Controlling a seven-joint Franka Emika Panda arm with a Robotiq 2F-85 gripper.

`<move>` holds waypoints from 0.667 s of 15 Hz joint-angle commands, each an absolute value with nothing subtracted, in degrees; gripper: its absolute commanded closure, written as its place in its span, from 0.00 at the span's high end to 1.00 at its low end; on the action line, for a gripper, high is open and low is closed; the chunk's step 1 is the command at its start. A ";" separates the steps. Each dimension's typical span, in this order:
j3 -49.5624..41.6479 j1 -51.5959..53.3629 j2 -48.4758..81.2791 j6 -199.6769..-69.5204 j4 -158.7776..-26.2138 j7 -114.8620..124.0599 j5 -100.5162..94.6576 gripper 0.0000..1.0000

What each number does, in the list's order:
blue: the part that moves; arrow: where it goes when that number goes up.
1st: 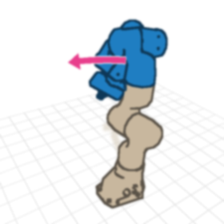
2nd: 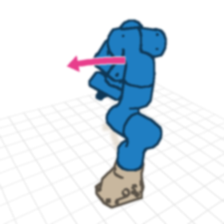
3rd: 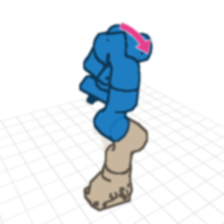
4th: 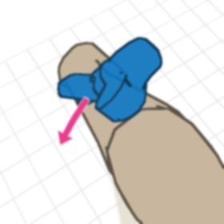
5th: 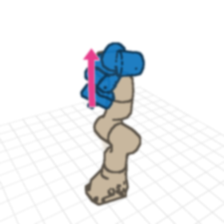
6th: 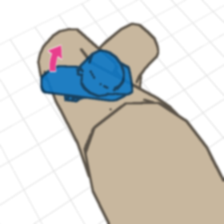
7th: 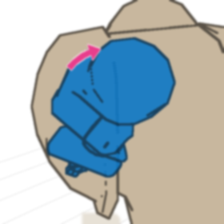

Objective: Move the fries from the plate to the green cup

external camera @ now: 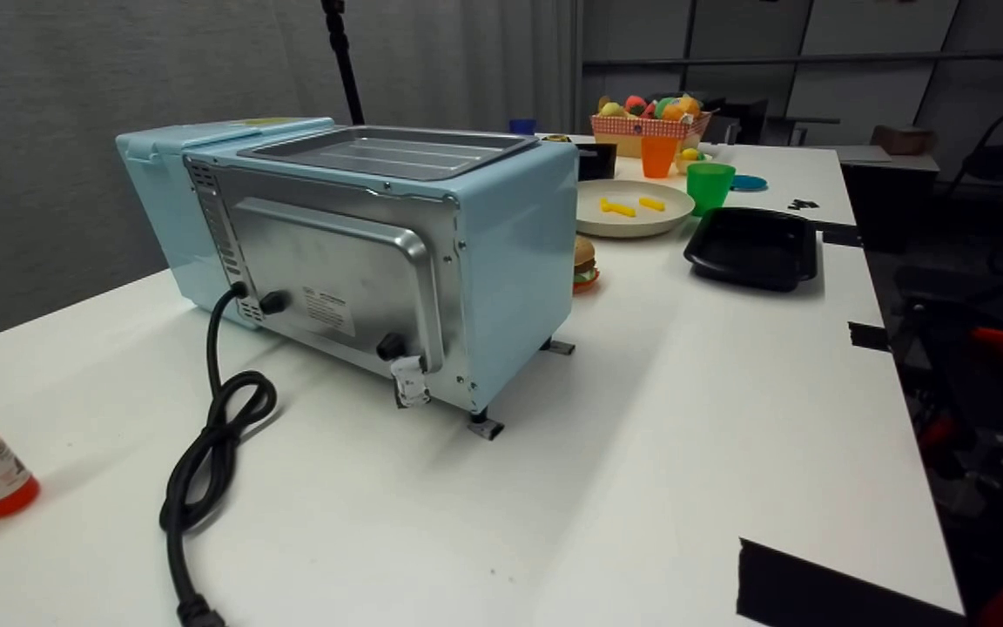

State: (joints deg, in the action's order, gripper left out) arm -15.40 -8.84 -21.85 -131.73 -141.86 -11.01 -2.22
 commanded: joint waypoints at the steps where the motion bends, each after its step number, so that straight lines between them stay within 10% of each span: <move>1: -16.24 -10.37 -12.94 -140.28 -138.32 -8.71 -0.16 1.00; 10: -16.07 -13.08 6.89 -145.60 -125.22 2.39 5.00 1.00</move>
